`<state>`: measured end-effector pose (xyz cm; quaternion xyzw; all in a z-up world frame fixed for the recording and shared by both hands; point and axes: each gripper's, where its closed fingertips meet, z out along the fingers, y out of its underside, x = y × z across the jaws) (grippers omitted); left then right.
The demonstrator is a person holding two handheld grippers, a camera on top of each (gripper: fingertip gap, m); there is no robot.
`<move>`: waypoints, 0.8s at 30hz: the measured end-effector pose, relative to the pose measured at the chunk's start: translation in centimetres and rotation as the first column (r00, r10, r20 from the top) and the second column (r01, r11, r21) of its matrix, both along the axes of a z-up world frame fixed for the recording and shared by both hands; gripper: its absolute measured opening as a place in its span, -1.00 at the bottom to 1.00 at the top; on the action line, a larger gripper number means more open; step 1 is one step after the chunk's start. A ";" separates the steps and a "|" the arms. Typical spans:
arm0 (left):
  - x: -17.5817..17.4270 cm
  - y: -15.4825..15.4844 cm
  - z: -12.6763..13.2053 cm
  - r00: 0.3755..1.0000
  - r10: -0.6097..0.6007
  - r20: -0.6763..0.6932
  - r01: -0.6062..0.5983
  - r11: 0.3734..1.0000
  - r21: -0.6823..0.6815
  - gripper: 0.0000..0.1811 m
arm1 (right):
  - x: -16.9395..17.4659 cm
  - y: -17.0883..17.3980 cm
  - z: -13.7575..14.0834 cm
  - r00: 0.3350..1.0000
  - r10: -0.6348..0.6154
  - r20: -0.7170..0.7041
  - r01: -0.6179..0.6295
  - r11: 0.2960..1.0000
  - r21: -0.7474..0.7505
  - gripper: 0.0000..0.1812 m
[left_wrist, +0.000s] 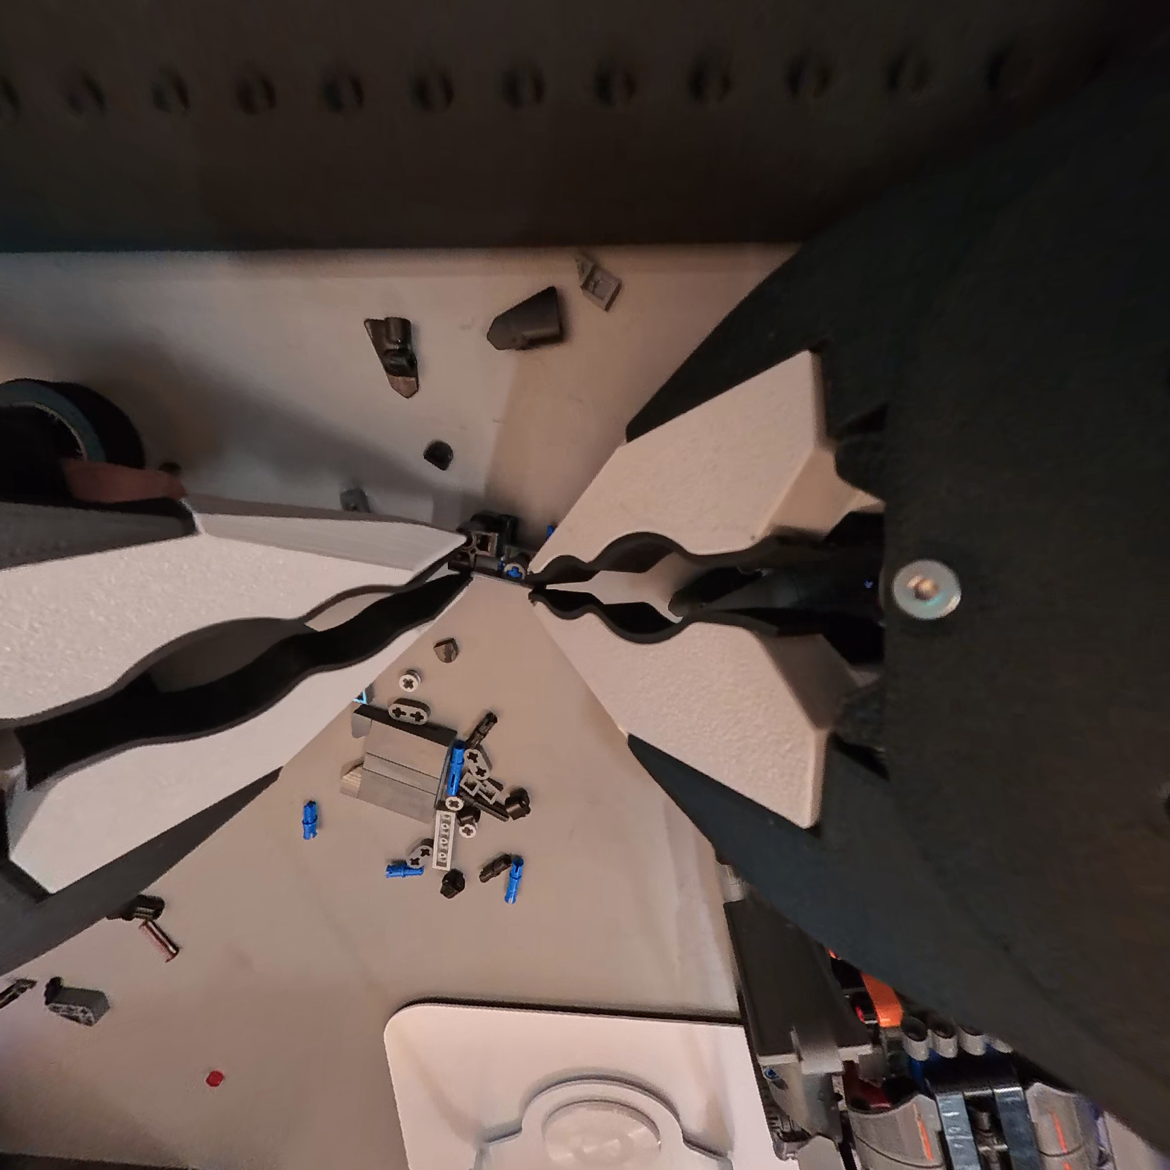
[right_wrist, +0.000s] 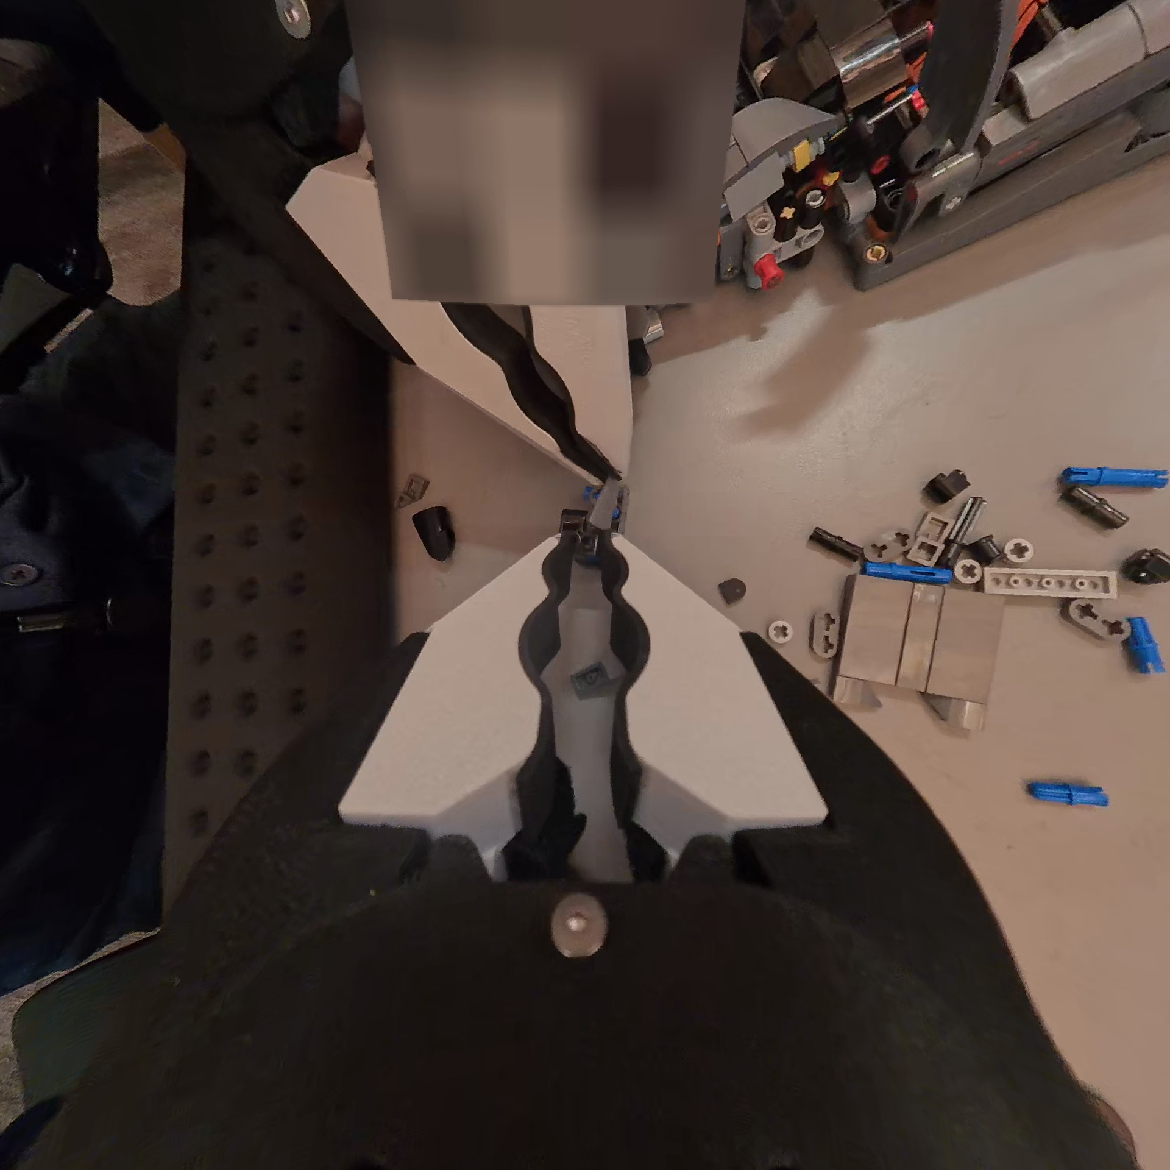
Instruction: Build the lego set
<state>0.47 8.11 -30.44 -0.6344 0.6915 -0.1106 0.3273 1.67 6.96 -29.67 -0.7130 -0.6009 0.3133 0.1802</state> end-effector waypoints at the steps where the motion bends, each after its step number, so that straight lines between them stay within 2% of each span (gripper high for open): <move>1: 0.0 0.0 0.0 1.000 0.001 0.002 -0.001 1.000 0.000 -1.00 | 0.0 0.0 0.0 1.000 0.000 0.002 0.000 1.000 0.004 -0.93; 24: 0.2 0.0 0.1 1.000 -0.002 -0.003 0.002 1.000 0.021 -1.00 | 0.4 0.1 -0.2 0.999 0.025 0.037 -0.027 0.998 0.056 -0.90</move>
